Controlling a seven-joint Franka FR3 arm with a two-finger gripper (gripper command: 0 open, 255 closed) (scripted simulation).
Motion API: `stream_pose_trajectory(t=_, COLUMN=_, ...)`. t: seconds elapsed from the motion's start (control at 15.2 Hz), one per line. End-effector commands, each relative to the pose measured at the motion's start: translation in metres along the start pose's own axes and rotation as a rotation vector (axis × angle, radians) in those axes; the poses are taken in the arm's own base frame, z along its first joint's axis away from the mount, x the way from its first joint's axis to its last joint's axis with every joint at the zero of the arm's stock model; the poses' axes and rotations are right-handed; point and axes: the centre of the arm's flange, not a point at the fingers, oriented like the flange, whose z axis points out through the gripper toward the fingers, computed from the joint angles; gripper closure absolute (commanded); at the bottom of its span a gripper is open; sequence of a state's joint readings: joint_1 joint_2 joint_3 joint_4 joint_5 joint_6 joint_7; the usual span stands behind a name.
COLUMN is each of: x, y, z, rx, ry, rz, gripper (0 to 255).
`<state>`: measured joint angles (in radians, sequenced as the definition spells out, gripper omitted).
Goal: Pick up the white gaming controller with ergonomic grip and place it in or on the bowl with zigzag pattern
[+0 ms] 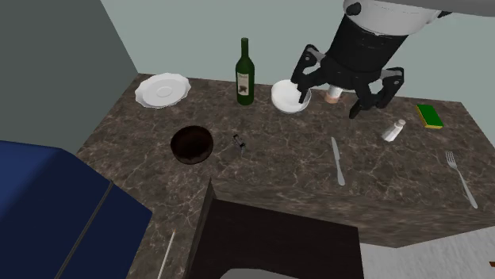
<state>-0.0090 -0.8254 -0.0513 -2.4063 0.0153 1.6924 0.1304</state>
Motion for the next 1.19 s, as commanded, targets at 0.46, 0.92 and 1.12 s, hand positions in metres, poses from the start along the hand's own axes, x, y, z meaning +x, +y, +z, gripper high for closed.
stream_pose_trajectory(t=0.46, x=0.03, y=-0.042, z=0.078, rx=-0.003, ry=-0.013, rz=-0.065, gripper=0)
stream_pose_trajectory(t=0.92, x=0.057, y=-0.085, z=0.156, rx=-0.007, ry=-0.027, rz=-0.13, gripper=0)
stream_pose_trajectory(t=1.12, x=0.067, y=-0.104, z=0.19, rx=-0.008, ry=-0.032, rz=-0.158, gripper=0)
